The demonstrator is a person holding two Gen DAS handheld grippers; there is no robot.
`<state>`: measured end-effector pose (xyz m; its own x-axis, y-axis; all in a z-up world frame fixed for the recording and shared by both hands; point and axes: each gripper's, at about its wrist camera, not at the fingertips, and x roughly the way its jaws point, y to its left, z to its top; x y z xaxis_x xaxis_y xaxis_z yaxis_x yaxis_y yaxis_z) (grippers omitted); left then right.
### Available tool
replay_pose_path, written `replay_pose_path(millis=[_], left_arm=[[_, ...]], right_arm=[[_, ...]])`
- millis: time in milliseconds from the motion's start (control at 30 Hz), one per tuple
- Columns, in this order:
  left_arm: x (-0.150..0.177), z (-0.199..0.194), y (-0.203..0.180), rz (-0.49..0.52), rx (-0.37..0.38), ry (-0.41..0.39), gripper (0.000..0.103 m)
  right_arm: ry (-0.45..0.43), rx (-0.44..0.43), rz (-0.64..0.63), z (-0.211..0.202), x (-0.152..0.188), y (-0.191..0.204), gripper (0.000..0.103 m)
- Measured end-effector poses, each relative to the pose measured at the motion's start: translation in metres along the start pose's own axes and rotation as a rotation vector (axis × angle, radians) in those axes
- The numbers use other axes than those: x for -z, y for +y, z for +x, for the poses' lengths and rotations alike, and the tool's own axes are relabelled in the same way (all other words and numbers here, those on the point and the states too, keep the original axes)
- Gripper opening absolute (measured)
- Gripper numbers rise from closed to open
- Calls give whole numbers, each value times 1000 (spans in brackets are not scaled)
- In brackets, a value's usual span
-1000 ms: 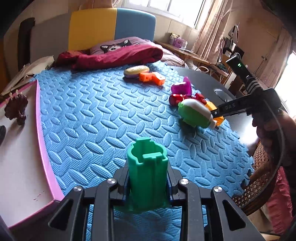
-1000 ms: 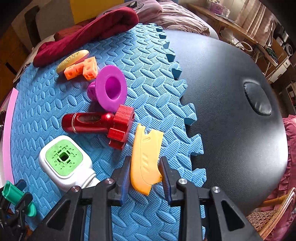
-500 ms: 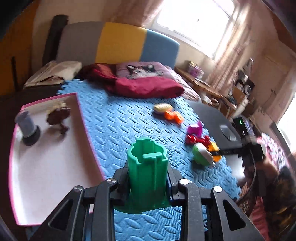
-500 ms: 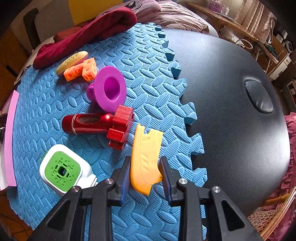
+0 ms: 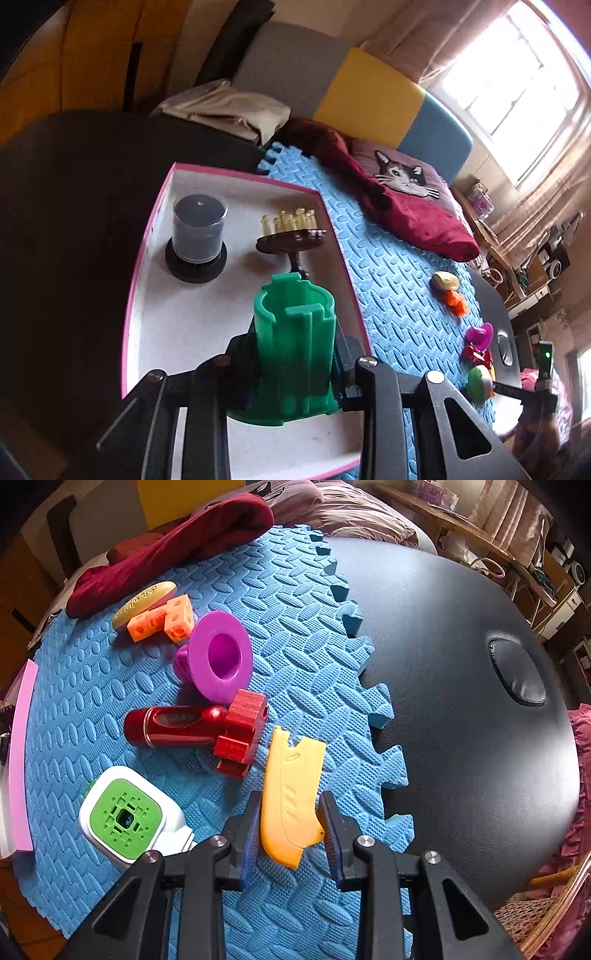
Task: Organize rigid objects
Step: 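Place the green piece in the tray with left gripper while right grasps yellow comb, then carry the yellow comb piece into the tray and open the right gripper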
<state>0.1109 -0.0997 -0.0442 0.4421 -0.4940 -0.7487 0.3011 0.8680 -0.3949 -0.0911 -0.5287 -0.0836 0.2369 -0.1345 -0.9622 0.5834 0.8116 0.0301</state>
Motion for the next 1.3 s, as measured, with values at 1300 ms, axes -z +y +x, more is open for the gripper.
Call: replay_pose_path(millis=[1300], left_arm=[[38,-41,-28,131,-196,-142,68]], right_arm=[[-78,54,38,-2,2,10,29]])
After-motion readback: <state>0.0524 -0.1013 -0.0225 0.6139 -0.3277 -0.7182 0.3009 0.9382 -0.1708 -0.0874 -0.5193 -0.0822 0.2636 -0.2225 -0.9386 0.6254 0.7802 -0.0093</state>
